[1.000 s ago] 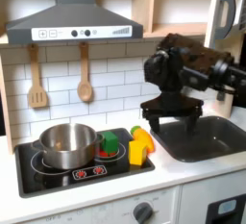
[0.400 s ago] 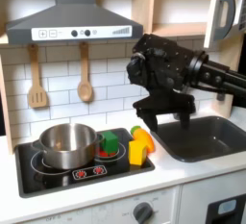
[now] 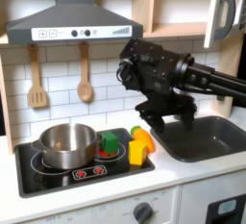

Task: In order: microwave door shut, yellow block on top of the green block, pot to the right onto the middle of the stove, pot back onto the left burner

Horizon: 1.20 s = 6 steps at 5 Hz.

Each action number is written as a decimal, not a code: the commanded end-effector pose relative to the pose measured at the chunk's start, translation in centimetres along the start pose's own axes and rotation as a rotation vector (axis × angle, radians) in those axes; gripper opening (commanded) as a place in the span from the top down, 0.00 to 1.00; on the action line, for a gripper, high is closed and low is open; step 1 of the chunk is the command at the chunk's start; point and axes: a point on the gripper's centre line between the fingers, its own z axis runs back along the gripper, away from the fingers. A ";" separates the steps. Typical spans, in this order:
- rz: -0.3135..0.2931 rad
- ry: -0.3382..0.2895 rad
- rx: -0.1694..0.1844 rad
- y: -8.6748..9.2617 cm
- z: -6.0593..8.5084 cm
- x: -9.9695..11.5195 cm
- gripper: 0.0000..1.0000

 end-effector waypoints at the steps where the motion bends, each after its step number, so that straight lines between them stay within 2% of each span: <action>1: 0.002 -0.011 -0.019 -0.2 0.0 0.2 0.00; 2: 0.023 -0.025 0.040 0.6 0.5 0.4 0.00; 3: 0.107 -0.048 0.221 2.3 1.5 1.5 0.00; 4: 0.244 -0.050 0.406 3.6 2.4 1.6 0.00; 5: 0.295 -0.023 0.521 2.6 3.1 2.1 0.00; 6: 0.264 -0.017 0.489 2.1 2.5 2.1 0.00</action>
